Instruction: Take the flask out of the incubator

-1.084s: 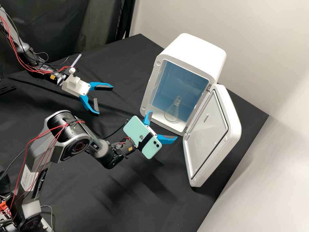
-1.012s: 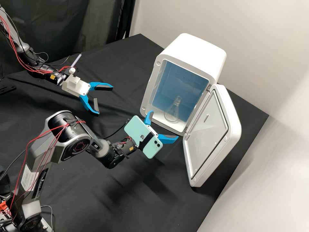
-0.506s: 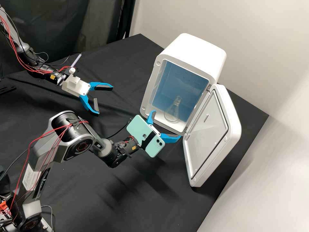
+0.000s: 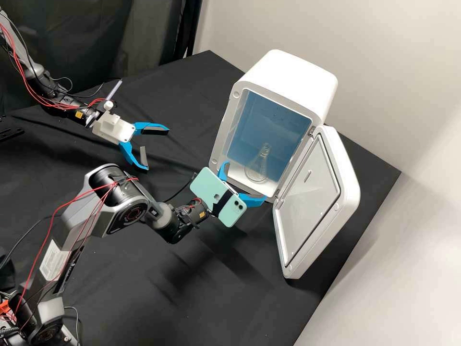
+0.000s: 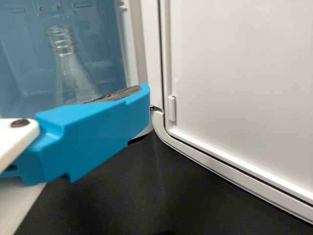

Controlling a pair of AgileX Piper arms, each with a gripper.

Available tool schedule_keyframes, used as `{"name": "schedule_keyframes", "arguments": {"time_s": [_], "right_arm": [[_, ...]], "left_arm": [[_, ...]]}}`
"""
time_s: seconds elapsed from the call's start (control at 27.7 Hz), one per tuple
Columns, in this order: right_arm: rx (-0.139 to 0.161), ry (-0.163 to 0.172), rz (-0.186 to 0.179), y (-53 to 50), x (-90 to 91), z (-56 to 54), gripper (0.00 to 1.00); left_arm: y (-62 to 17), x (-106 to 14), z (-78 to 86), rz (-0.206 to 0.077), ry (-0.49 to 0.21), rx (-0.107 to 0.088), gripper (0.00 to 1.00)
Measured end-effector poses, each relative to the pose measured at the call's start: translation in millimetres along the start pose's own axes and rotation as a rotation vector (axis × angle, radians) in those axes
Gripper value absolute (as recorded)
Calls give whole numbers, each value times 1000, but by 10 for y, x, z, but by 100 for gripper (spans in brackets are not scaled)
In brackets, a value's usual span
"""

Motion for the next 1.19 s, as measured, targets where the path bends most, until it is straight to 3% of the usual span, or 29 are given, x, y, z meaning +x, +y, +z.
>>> {"name": "schedule_keyframes", "arguments": {"time_s": [0.51, 0.72, 0.79, 0.94, 1.19], "right_arm": [[-4, 37, -21, -70, 61, -161, 100], [-5, 45, -12, -29, 94, -206, 100], [-21, 59, 1, -2, 139, -236, 100], [-22, 64, 5, -34, 261, -198, 100], [-28, 22, -31, -128, 398, -88, 100]], "left_arm": [[7, 6, 0, 0, -1, 2, 100], [7, 6, 0, 1, -1, 2, 100], [7, 6, 0, 1, -1, 2, 100], [7, 6, 0, 1, -1, 2, 100], [7, 6, 0, 1, -1, 2, 100]]}}
